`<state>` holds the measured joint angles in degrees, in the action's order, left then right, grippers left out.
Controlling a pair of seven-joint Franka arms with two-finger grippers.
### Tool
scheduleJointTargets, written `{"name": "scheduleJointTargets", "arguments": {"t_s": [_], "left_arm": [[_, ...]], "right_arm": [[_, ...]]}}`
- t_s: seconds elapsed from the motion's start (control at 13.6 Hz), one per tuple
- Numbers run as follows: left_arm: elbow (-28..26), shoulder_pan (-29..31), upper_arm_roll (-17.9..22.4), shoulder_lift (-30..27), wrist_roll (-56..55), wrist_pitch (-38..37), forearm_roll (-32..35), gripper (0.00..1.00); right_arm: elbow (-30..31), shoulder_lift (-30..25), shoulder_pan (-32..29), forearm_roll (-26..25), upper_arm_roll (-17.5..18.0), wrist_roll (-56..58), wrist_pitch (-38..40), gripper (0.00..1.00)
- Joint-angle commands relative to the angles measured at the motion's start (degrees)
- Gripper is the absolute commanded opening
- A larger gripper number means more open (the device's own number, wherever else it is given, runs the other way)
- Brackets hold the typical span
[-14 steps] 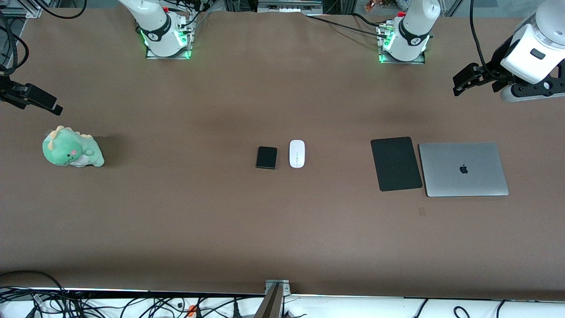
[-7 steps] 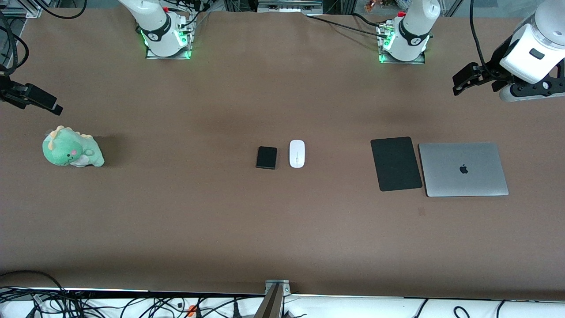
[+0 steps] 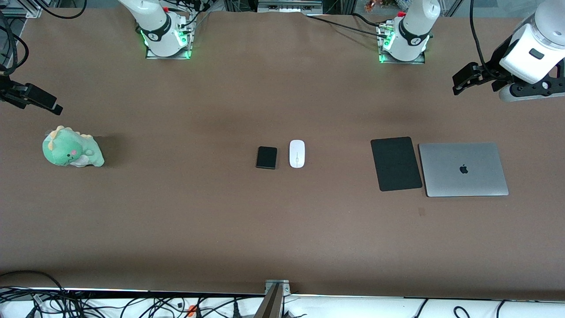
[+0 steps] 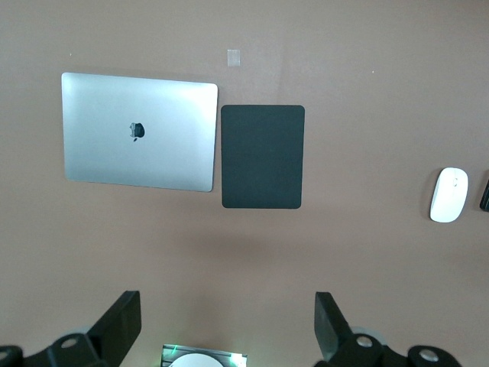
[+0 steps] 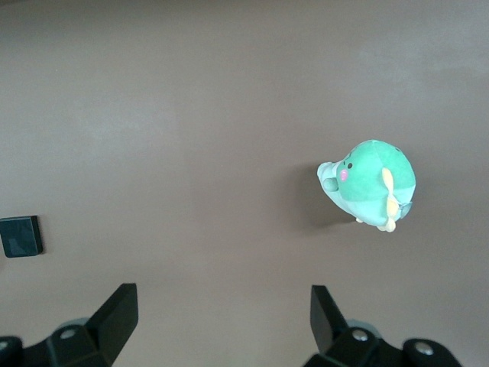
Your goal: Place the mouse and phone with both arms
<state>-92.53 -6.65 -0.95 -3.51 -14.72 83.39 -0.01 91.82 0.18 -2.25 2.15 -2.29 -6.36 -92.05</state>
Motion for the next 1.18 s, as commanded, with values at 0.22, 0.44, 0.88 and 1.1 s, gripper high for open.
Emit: {"name": "scheduleJointTargets", "arguments": {"t_s": [0.22,0.44,0.88,1.1], "left_arm": [[0.24,0.41,-0.37,-0.70,1.18,-0.78,0.71,1.00],[0.24,0.41,-0.37,-0.70,1.10,-0.78,0.71,1.00],[0.24,0.32,-0.45,-0.18,0.48,-0.60,0.28,1.00],[0.24,0.06,-0.72,0.70,0.04,-0.16,-0.08,1.00]], "right_arm": [[0.20,-1.15,-0.56,1.02,0.27,0.82,0.99,1.00],[0.20,-1.15,-0.65,1.02,0.27,0.91,0.99,1.00],[0.20,-1.15,-0.56,1.02,0.27,0.91,0.99,1.00],[0.20,-1.06,-0.56,1.02,0.27,0.91,0.99,1.00]]}}
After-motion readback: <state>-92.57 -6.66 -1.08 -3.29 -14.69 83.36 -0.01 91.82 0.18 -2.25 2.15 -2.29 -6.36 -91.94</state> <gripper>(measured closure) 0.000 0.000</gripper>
